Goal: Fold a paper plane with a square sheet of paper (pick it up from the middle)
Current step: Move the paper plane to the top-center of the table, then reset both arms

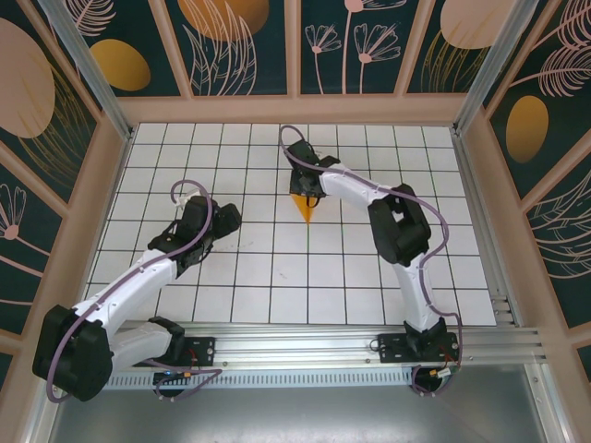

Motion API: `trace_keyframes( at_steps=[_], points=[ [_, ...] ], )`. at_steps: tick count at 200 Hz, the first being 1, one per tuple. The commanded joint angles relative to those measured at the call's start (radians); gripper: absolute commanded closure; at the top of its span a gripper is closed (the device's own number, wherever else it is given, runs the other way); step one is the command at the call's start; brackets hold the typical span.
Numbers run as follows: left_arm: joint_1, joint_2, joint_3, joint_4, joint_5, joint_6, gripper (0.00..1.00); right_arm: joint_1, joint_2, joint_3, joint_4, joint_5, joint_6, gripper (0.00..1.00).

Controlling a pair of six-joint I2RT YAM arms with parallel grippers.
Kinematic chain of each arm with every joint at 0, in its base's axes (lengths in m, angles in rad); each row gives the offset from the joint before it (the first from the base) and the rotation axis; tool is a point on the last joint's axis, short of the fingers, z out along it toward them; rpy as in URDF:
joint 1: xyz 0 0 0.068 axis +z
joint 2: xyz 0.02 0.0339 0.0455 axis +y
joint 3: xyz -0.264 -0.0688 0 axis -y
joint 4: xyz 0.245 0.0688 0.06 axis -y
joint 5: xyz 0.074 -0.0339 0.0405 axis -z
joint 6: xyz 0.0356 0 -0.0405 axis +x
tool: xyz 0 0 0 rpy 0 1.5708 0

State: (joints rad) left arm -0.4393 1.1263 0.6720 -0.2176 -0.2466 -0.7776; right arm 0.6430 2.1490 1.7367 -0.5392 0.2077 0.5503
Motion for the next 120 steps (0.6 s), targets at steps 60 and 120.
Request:
trace_keyframes(
  at_steps=[60,120],
  points=[
    [0.008,-0.035,0.138,0.052,-0.316,0.18,0.02,-0.077,-0.532,-0.272,0.145,0.305,-0.07,0.21],
    [0.125,-0.109,-0.045,0.366,-0.48,0.327,0.02,-0.315,-0.822,-0.722,0.346,0.524,-0.145,0.01]
  ],
)
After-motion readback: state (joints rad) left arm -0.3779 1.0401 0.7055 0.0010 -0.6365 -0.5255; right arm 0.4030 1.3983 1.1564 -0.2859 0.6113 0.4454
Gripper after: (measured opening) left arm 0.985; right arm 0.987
